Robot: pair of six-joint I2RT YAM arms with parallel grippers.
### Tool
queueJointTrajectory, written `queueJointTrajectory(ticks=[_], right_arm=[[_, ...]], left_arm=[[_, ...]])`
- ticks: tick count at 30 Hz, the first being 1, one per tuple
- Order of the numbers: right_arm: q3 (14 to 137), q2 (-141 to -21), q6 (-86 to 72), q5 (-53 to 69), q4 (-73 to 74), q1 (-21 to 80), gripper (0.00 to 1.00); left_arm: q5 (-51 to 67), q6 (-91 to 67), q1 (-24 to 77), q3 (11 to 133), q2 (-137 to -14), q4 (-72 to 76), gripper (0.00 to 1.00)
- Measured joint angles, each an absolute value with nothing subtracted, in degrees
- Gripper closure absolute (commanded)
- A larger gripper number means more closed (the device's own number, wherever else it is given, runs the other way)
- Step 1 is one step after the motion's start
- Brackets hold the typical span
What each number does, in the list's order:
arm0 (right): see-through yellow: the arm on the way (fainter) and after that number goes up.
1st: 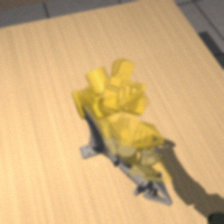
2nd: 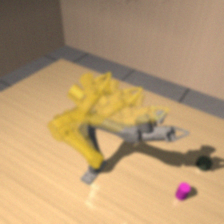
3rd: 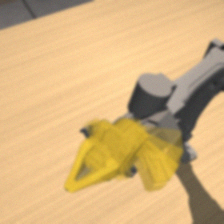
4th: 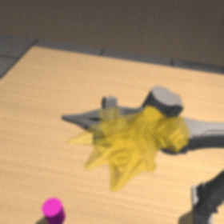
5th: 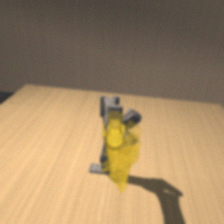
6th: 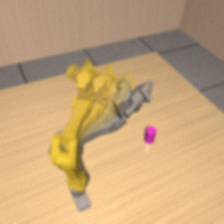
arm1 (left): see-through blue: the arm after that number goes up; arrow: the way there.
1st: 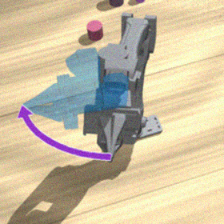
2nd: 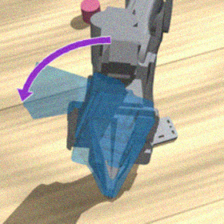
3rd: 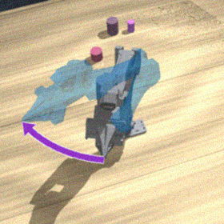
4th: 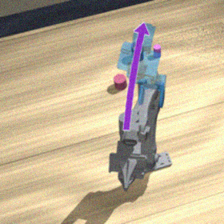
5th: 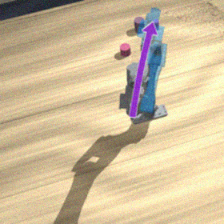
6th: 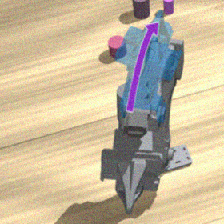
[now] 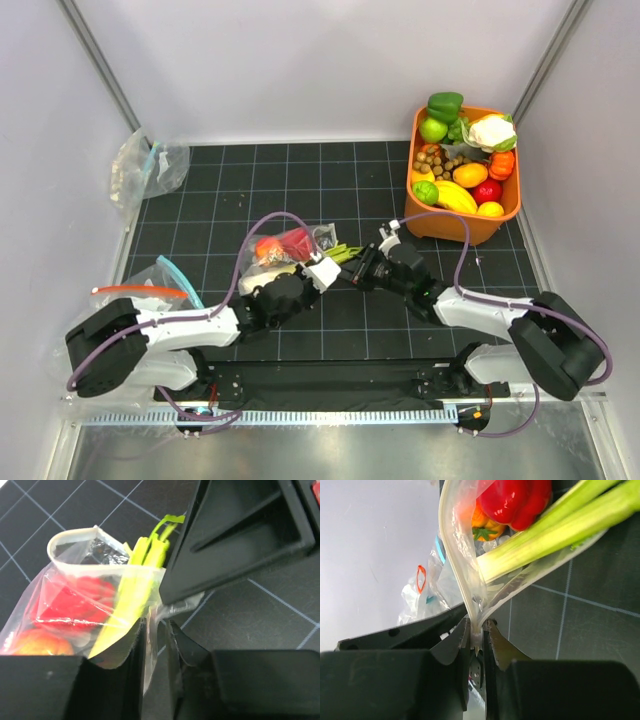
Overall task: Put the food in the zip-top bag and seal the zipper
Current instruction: Zip the zipper food storage bag at the center of the board.
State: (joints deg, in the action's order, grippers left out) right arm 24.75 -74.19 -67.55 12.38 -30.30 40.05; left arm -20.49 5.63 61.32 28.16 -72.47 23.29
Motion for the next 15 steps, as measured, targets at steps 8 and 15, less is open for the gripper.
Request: queueJointTrajectory(ticks=[8, 15], right_arm=[[23.70, -69.19, -67.22, 10.79, -24.97, 38.94, 0.99], [23.70, -71.75, -67.88, 12.21, -24.16, 38.92, 0.98]], left_arm=[[-26.30, 13.08, 68.42, 28.80, -76.03, 23.46, 0.57], [-36.36, 21.32, 75.46, 31.55, -82.76, 23.79, 0.77]])
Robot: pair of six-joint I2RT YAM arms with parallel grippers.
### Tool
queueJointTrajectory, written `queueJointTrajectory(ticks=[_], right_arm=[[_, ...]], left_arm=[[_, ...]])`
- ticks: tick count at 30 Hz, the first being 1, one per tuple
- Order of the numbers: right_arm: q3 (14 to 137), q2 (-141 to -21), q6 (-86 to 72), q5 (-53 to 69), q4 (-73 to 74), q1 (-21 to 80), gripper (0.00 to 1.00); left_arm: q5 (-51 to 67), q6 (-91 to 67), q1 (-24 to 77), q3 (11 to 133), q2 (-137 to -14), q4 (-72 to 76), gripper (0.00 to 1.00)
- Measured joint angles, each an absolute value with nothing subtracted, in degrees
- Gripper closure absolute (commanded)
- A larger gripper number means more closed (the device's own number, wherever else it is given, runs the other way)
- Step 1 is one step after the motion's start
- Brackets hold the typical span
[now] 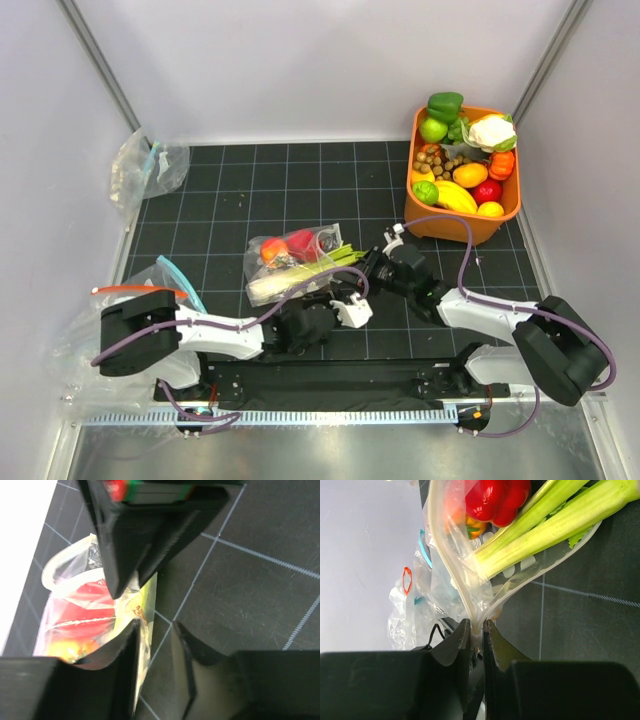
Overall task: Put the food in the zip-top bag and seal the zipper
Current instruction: Zip the zipper food storage bag at the center of the board.
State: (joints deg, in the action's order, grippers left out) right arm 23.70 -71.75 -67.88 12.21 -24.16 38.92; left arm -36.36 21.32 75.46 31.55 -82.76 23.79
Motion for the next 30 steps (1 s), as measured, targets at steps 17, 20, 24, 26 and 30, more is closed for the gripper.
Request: queueJointTrajectory(ticks=[17, 20, 24, 26, 30], right_arm=[[23.79, -72.47, -68.88, 13.96, -24.77, 38.87, 0.98], [23.79, -71.61, -68.58, 13.28, -23.79, 38.70, 0.98], [23.77, -67.85, -67.75, 11.62, -21.37, 37.82, 0.98], [23.77, -65.82, -67.42, 10.90, -20.64, 37.32, 0.98], [23.77, -64.51, -67.16, 10.13, -20.43, 36.71, 0.97]], left_arm=[[-41.28, 23.92, 76.53, 31.81, -82.78, 24.40, 1.00], [-40.53, 23.14, 76.53, 31.81, -80.42, 23.51, 1.00], [-39.62, 22.50, 76.55, 31.73, -75.29, 23.33, 1.00], [-38.89, 22.20, 76.53, 31.55, -73.23, 23.38, 1.00], [-37.36, 21.52, 76.55, 30.79, -71.29, 23.31, 0.82]])
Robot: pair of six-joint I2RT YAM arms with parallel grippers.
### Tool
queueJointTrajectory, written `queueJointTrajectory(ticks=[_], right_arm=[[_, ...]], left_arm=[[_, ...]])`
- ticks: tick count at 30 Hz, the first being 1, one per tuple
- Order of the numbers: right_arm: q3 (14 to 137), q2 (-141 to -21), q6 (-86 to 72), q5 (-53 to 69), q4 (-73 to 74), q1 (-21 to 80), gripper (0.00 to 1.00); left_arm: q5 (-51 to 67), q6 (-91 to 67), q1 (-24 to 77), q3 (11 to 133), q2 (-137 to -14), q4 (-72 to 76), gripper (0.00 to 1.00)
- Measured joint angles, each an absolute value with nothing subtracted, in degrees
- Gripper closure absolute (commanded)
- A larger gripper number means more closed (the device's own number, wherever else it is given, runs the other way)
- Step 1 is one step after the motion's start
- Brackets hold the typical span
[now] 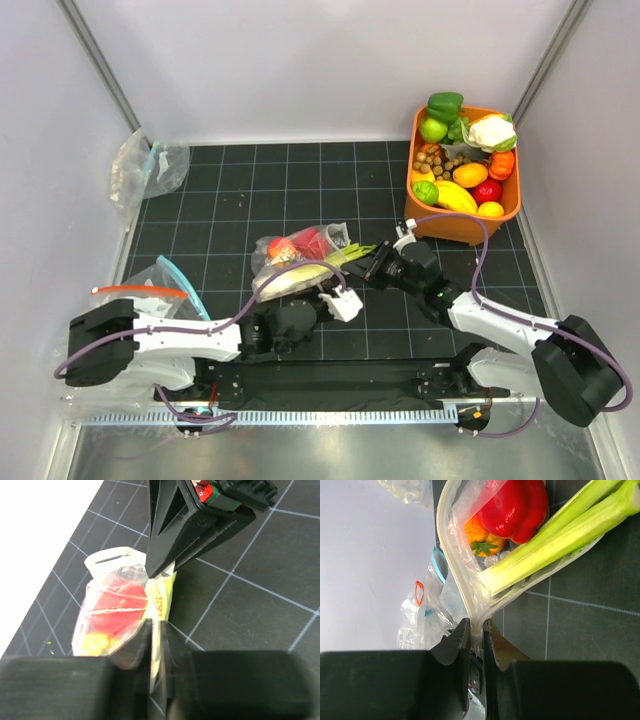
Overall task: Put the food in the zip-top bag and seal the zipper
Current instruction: Zip the zipper food storage bag at the center of the board.
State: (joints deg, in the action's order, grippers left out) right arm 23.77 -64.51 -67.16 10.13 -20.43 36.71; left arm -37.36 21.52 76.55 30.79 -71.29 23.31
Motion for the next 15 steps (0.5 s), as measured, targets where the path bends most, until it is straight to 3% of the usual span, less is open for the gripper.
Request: queueJointTrajectory(ticks=[2, 5, 10, 15], right_arm=[[23.77, -64.71, -67.18, 10.22, -20.23, 36.62, 0.97], [23.77, -65.65, -67.51, 10.76, -20.45, 36.62, 0.97], [23.77, -66.85, -68.10, 12.34, -21.17, 36.62, 0.97], [23.55, -67.05, -68.95, 13.76, -22.70, 36.62, 0.97]], left_arm=[[-37.08, 21.67, 76.55, 30.74, -71.53, 23.18, 0.62], [-37.32, 21.63, 76.55, 30.74, -73.03, 23.55, 0.52], [-37.82, 21.93, 76.53, 30.74, -77.36, 23.99, 0.50], [-37.87, 21.54, 75.35, 30.74, -79.26, 24.18, 0.53]])
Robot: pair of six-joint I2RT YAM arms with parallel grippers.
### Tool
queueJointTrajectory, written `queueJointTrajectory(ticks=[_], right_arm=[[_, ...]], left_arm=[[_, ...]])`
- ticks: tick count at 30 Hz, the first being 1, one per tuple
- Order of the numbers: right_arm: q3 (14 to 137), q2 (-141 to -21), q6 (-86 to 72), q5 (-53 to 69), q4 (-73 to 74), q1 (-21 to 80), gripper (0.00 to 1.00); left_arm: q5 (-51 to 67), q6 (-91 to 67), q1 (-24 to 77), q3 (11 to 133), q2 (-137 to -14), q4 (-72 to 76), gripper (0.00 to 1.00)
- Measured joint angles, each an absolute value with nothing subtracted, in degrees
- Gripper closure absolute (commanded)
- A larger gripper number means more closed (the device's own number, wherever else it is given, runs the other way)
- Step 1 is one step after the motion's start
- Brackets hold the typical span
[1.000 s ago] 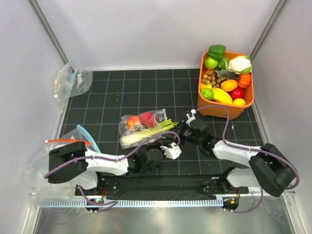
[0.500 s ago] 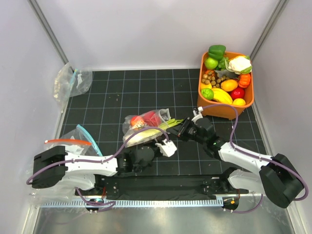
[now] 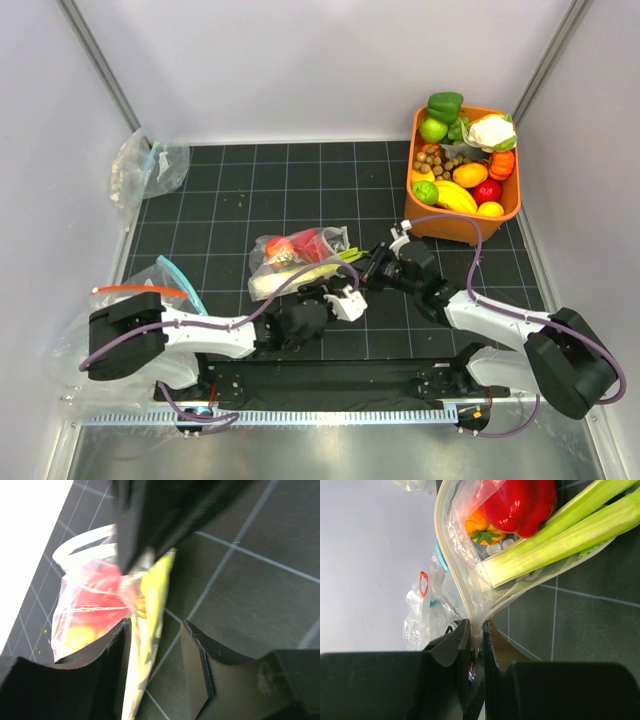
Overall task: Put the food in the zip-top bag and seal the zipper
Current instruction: Zip the zipper food storage bag at the center of the board.
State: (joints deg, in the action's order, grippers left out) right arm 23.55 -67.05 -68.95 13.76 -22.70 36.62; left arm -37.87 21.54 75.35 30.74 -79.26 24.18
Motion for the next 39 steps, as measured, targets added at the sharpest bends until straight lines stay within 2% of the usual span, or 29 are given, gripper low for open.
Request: queueJointTrajectory(ticks=[3, 6, 7, 9, 21, 32, 36, 39], right_arm=[[23.40, -67.81, -69.38, 14.68, -23.77, 36.62, 0.97], [23.38, -69.06, -69.65, 15.79, -25.26, 36.62, 0.97], [23.38, -69.54, -69.78, 16.08, -25.78, 36.62, 0.97], [23.35, -70.39, -70.00, 16.62, -26.50, 36.62, 0.97], [23.35, -71.22, -70.24, 17.43, -27.33, 35.77, 0.95], [23.35, -69.17, -70.22, 22.48, -26.57, 34.74, 0.94], [23.20, -68.90, -70.15, 21.52, -26.46, 33.93, 0.94], [21.80, -68.90, -70.67, 19.49, -26.55, 32.08, 0.95]], left_arm=[[-37.10, 20.34, 72.29, 30.74, -79.11, 24.16, 0.57], [-34.79, 18.61, 69.43, 30.74, -78.15, 23.70, 0.75], [-34.20, 18.39, 69.17, 30.74, -77.80, 23.57, 0.88], [-32.49, 17.63, 68.84, 30.85, -77.32, 23.00, 1.00], [-24.38, 16.40, 68.84, 31.46, -72.97, 17.78, 1.00], [-21.87, 15.53, 70.43, 28.71, -63.20, 15.38, 1.00], [-23.35, 15.27, 70.94, 28.69, -63.18, 14.63, 0.78], [-24.88, 15.31, 72.01, 29.47, -65.60, 13.93, 0.69]])
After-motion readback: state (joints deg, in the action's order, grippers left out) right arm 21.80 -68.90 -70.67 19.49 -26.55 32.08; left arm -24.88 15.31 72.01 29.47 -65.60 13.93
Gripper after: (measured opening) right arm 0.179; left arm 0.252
